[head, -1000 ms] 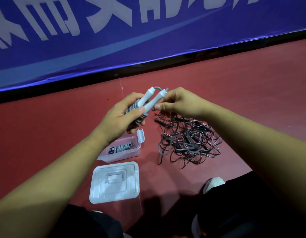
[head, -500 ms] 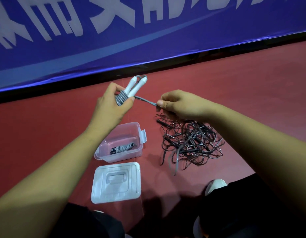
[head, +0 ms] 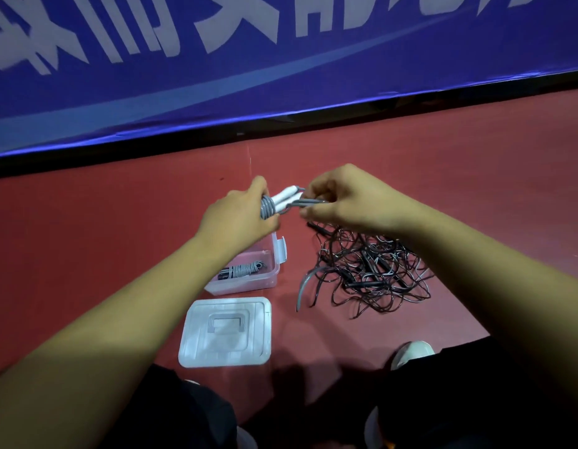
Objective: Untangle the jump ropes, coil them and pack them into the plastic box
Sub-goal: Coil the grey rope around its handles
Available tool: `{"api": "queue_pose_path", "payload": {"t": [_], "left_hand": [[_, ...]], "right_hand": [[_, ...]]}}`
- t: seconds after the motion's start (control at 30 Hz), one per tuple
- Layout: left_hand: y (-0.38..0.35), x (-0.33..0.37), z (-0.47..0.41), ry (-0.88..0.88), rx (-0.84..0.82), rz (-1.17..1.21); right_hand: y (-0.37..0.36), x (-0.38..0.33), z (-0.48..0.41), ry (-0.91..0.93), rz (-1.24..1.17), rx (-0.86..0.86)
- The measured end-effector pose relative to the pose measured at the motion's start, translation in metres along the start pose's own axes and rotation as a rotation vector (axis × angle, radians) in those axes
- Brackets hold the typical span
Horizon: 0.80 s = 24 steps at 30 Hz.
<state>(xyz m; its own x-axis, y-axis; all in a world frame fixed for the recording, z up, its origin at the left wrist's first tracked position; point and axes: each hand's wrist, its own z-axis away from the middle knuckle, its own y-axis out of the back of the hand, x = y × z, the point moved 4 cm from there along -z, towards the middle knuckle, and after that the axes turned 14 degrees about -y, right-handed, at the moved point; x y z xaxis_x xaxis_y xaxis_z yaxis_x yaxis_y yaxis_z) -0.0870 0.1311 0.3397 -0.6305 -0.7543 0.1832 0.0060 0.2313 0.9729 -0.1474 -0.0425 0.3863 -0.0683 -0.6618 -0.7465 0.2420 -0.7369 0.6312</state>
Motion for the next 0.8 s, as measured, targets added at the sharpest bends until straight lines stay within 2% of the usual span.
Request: {"api": "queue_pose_path", "payload": {"t": [0.13,0.27,0.43,0.7,0.8], "left_hand": [[-0.005,0.011,0.003,-0.053,-0.14,0.025],[-0.007,0.017,0.002,-0.1,-0.13,0.011],[-0.004,0.027,0.002,-0.298,-0.133,0.016],[0.01,0.028,0.004,-0.44,-0.094,0.376],[0.018,0.024,0.005,-0.367,-0.071,0.739]], "right_hand": [[0.008,-0.002,0.003,0.038,0.106,0.071],[0.014,-0.003,0.003,0.111,0.227,0.183],[0.021,0.006,-0.006,0.105,0.252,0.355],[0.03,0.019,-0.013,0.083,0.026,0.285],[0.027,0.021,-0.015,0.081,-0.093,0.202]]}}
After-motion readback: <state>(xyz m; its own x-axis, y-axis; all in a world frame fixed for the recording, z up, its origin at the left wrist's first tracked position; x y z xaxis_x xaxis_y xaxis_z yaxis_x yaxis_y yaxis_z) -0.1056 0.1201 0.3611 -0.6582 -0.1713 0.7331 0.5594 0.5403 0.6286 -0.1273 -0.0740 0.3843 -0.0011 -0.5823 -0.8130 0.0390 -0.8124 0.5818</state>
